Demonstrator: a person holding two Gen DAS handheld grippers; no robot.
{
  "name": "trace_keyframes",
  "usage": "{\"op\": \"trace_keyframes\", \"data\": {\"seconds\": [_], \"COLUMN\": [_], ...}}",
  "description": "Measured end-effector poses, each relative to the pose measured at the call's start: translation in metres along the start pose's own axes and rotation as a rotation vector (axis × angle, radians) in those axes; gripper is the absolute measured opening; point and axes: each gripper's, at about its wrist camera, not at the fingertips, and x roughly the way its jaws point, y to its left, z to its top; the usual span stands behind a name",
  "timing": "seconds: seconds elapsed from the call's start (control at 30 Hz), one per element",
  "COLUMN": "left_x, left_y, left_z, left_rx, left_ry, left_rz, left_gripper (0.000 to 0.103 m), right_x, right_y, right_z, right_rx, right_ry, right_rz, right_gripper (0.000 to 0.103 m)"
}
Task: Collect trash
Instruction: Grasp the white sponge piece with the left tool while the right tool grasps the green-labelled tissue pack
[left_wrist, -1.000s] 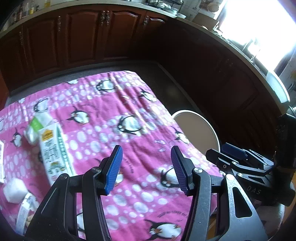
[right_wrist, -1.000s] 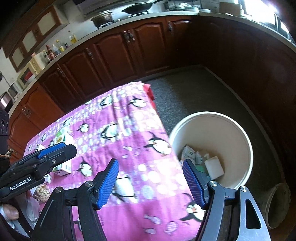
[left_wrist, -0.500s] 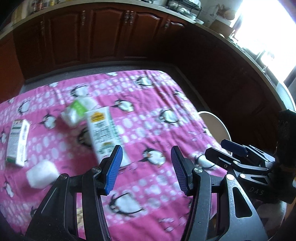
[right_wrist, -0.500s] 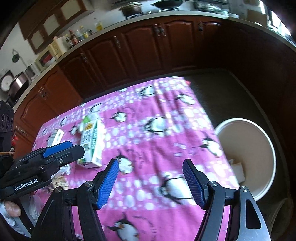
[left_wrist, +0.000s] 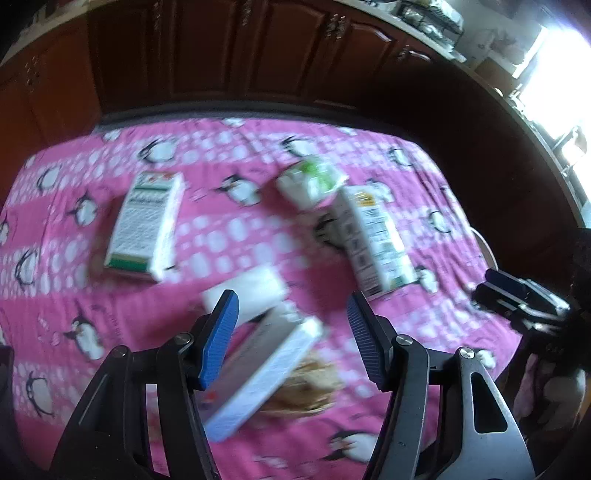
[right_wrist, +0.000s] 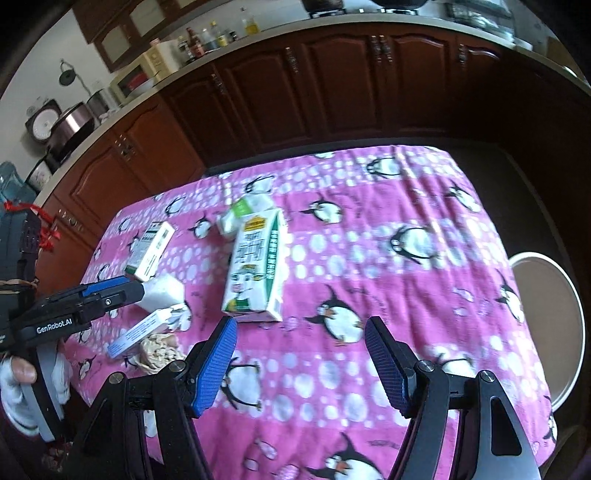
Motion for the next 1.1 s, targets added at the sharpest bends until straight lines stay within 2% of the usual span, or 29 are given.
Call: {"op": "trace_keyframes", "data": {"seconds": [0.17,0.33,0.6,0.67,0.7,0.8,0.97,1.1], "left_x": [0.009,0.025,0.05,0.053,0.054,0.052,0.043,0.046], "left_y": [0.026,0.025,0.026,0.025,0.025,0.028,0.037,0.039], "left_z": [-0.005,-0.004,0.006,0.009,0.01,0.015,0.022,0.024], "left_rx": [0.022,0.087,0.104,0.105,0.104,0.087,0.053,0.051], "left_ry": [0.03,0.049,0.082,0.082,0.086,0.079,0.053,0.066], "left_rz": [0.04,0.052,0.008,-0.001,-0.006,-0.015,-0.026,-0.037], "left_gripper": [0.06,0.06,0.059,0.052,0.044,0.036,0.033,0.033], "right_x": [0.009,0.023,0.075,0.092,0.103,0.133,0.184,0.209], "right_y": [0.017,0.029,0.053,0.058,0.061,0.063,0.055,0.055], "right_z": [0.009,0.029,0.082,0.095,0.103,0.123,0.142,0.143], "right_rx": [-0.018,-0.025,-0.052,-0.064,-0.072,-0.072,-0.069,-0.061], "right_ry": [0.015,0.024,0.079,0.097,0.111,0.146,0.242,0.311], "right_rz": [0.027,0.041,0.073,0.065,0.057,0.04,-0.014,0.038], "right_gripper": [0.069,0.069,0.074,0.074,0.074,0.074,0.077,0.076]}}
